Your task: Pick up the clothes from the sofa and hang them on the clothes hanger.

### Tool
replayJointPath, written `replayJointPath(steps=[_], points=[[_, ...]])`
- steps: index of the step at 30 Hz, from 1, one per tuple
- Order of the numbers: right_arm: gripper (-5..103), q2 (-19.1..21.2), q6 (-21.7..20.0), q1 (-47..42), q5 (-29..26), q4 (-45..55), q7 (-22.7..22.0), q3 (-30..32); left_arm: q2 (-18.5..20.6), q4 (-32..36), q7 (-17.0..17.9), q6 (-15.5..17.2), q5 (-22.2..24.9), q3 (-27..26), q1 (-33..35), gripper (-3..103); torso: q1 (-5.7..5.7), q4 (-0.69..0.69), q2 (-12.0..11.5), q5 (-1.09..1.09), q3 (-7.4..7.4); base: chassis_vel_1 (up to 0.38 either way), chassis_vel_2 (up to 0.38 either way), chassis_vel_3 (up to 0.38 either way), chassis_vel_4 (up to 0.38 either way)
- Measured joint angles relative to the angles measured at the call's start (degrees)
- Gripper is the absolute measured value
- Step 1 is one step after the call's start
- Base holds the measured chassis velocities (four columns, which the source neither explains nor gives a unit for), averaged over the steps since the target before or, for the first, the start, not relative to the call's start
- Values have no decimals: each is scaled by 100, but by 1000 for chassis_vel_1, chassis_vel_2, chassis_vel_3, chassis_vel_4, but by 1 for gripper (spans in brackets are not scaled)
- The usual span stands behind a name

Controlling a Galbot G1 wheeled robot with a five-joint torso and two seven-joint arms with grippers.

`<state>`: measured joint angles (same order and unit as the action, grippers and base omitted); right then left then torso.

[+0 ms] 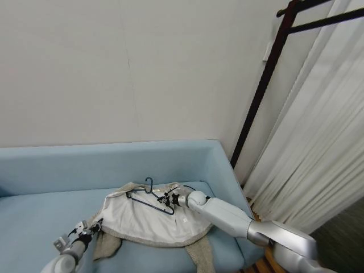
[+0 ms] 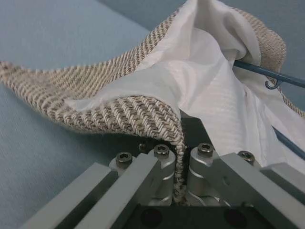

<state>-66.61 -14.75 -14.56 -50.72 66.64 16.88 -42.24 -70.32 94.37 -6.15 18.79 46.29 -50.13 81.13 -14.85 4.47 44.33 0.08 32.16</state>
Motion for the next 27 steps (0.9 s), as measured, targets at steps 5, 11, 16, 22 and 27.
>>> replayJointPath(steps=[5, 11, 16, 22, 27], points=[[8, 18, -3, 0, 3, 23, 9, 18, 87, 135, -616, -753, -1341, 63, 370, 1, 0, -1, 0, 0, 0, 0, 0, 0, 0], [8, 49, -3, -18, 7, 64, 48, 33, 103, 256, -1270, -1851, -3117, 20, 976, 1, 0, -1, 0, 0, 0, 0, 0, 0, 0], [8, 80, -3, -24, 10, 65, 102, 60, 53, 317, -1496, -2544, -4033, -119, 1273, 1, 0, -2, 0, 0, 0, 0, 0, 0, 0], [8, 112, 6, -48, 23, 37, 185, 116, 52, 524, -2018, -3991, -5698, -350, 1544, 1, 0, -1, 0, 0, 0, 0, 0, 0, 0], [8, 113, -6, -56, 27, 44, 208, 148, 32, 882, -2352, -4569, -6657, -336, 1704, 1, 0, -1, 0, 1, 0, 0, 0, 0, 0]])
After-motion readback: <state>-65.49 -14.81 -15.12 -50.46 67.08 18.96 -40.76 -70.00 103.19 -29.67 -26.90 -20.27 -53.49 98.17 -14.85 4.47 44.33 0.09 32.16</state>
